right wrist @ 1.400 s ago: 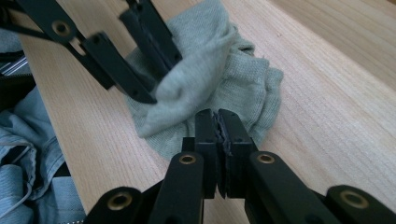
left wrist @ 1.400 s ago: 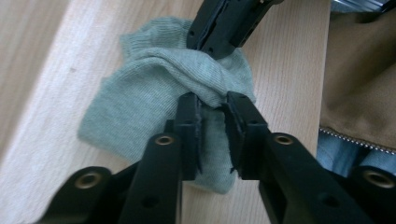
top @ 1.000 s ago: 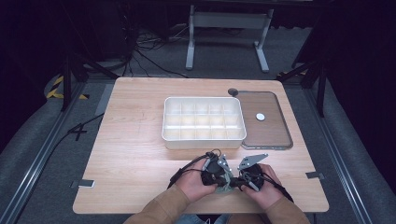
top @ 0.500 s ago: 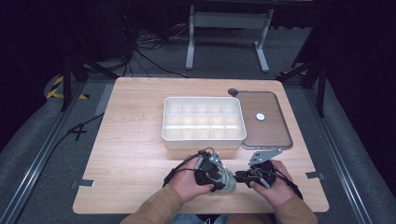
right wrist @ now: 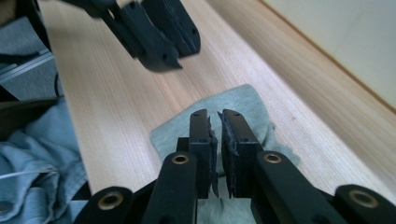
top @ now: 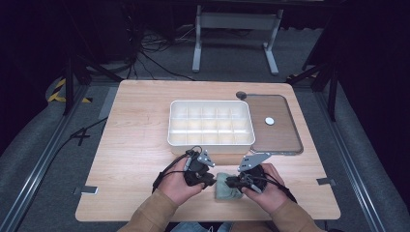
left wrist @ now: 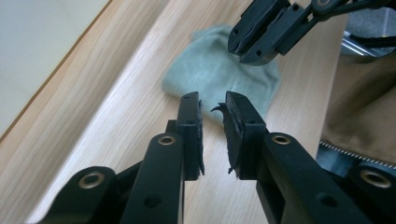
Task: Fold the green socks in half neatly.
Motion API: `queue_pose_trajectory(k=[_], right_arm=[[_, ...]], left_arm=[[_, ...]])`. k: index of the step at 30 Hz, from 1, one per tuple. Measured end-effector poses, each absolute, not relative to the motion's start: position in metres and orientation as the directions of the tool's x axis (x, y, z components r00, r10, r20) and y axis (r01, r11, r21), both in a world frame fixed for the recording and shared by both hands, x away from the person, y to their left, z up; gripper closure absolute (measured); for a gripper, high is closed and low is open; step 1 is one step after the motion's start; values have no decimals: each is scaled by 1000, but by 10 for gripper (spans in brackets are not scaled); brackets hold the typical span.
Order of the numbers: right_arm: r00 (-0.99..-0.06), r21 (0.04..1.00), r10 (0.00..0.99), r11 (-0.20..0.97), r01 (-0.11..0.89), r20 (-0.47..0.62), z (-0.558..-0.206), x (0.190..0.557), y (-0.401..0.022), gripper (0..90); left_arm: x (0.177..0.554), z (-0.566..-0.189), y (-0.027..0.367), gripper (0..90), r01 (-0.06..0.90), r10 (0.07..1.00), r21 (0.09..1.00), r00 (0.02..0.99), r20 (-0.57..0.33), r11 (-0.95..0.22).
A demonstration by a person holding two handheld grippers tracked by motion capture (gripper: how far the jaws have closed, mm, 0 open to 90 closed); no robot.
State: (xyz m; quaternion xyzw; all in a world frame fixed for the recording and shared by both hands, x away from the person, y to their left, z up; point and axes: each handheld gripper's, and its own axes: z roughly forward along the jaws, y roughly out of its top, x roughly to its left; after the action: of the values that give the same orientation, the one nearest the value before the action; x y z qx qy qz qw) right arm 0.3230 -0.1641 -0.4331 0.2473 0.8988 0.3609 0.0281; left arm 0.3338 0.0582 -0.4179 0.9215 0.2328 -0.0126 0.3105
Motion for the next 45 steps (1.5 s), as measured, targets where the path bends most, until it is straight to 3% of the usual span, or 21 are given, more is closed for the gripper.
queue_pose_trajectory(k=[8,16,24,31,37,45], right_arm=[[-870,618,469,643,453,151,-459,334,-163,877],[-874,639,467,634,436,133,-460,331,-165,860],[-872,673,477,611,418,109,-436,321,-176,838],[-863,604,494,658,450,105,-451,322,-181,826],[-866,602,490,665,443,96,-455,322,-179,835],[-871,602,485,675,427,74,-456,320,-176,848]], left_arm=[[334,-425,49,794,408,394,549,907,-150,-730],[343,-440,51,804,428,408,504,900,-156,-751],[344,-445,50,812,423,393,484,904,-168,-766],[344,-447,47,816,409,366,466,912,-184,-784],[344,-451,43,805,391,339,445,920,-195,-806],[337,-451,31,767,287,248,522,958,-145,-804]])
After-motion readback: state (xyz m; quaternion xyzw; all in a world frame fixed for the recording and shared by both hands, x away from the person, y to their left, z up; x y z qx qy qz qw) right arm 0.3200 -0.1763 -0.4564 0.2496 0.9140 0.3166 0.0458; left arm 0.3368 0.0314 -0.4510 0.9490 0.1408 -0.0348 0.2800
